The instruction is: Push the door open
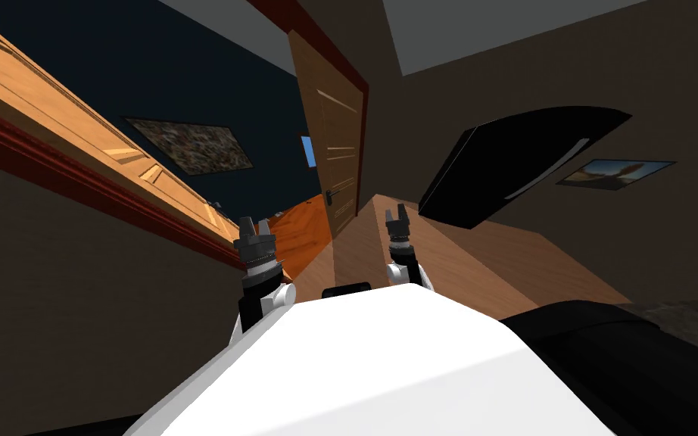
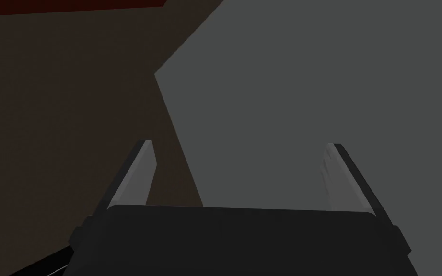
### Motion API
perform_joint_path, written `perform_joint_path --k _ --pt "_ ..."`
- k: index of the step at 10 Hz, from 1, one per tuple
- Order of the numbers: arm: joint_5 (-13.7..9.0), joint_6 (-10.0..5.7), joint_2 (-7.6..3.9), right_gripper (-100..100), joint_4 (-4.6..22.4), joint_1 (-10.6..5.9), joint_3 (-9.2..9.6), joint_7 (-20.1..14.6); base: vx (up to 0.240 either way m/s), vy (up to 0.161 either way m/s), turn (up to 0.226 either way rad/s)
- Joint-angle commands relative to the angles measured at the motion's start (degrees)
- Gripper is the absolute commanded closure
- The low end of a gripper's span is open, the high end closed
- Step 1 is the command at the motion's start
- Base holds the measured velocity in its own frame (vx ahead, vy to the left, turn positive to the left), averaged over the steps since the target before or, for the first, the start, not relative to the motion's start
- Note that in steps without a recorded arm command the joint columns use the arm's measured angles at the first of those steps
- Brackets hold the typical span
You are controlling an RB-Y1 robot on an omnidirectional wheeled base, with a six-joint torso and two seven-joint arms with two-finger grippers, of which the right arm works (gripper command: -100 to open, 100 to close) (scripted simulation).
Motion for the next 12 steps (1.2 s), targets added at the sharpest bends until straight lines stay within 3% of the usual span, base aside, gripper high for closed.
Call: perform_joint_path --k 1,12 --pt "0.19 0.95 -0.51 -100 2.28 -1.76 0.41 -0.64 0.166 -0.076 0.118" --pt "1.17 3.49 -2.4 -100 15.19 -9.47 2.89 -4.06 0.12 -0.054 0.092"
